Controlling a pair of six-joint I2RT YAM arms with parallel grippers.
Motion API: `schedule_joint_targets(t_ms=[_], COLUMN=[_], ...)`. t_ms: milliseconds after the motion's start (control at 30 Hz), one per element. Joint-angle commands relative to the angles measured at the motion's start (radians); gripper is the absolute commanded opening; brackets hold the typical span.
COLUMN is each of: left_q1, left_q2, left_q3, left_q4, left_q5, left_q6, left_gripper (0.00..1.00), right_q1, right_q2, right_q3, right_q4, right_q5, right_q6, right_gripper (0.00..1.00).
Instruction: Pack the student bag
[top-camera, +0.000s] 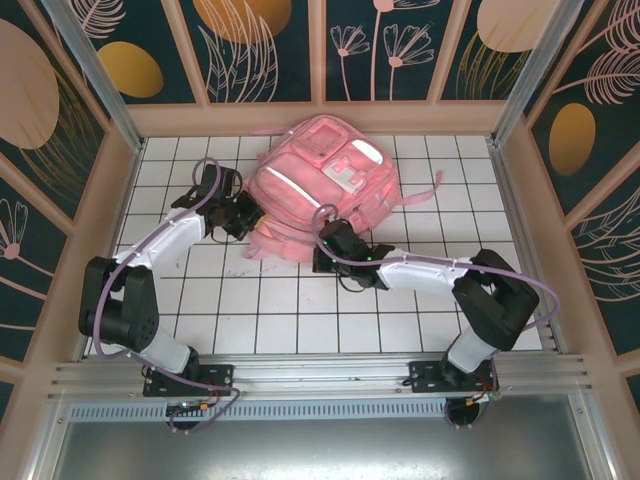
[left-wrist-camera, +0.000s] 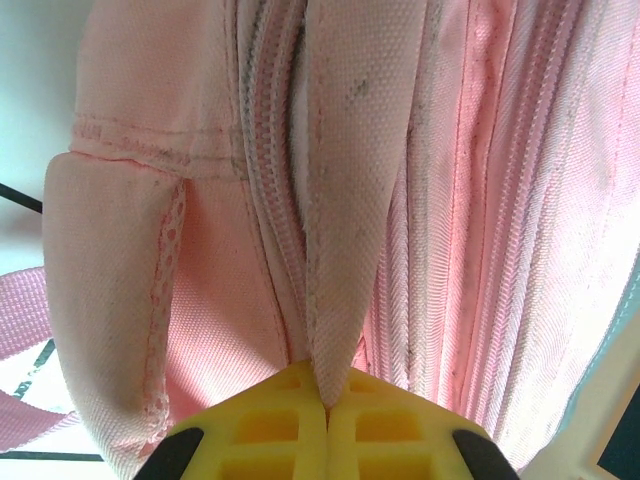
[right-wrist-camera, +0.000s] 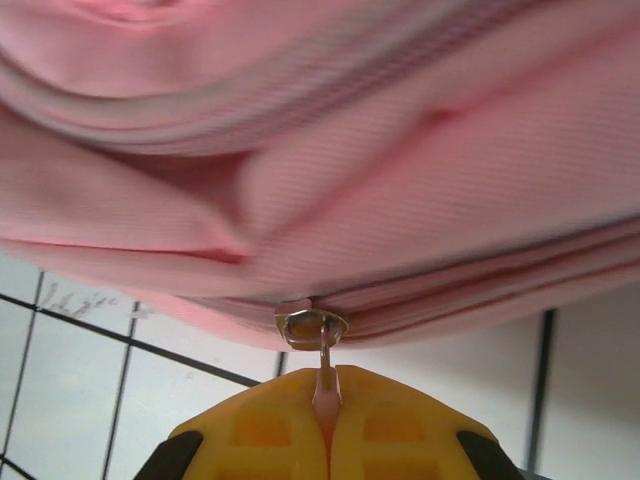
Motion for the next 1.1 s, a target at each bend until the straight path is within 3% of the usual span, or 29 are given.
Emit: schedule_joint_targets(t_ms=[0,367,400,533,600,867,1067], left_q1=[0.023,0.023,0.023,-0.001,-0.045,-0.243,-0.365], left_q2=[-0.051,-0.092,-0.097,-0.13,-0.155,-0.209,-0.258], left_q3=[0.027,-0.042,-0.052,-0.122,-0.173,-0.308,-0.411], left_q4=[0.048,0.114,0.121,0.191,0.242,0.322,0.381], left_q5=[-0.041,-0.017,-0.013,0.027,0.038,0.122,0.151], left_q6=[0.01,0.009,0.008,0.003,0.038,0.193,0.241], left_gripper=[0.0,0.0,0.0,0.0,0.0,0.0,0.0], right_q1=[-0.046,-0.252,-0.256,-0.239,-0.219,-0.192,-0.277], right_q2=[-0.042,-0.034,-0.032,-0.066,-0.111,-0.426,-0.567], right_q3=[-0.06,-0.125,-0.117,-0.103,-0.107,-0.137,-0.143], right_q4=[-0.016,-0.014,-0.012,0.005,-0.027,-0.244,-0.313], right_q5=[0.016,0.013,0.013,-0.023,0.008,0.169,0.225], right_q6=[0.026,0.036,0.035,0.026,0.025,0.014,0.011], right_gripper=[0.0,0.0,0.02,0.46,0.57,0.71,0.71])
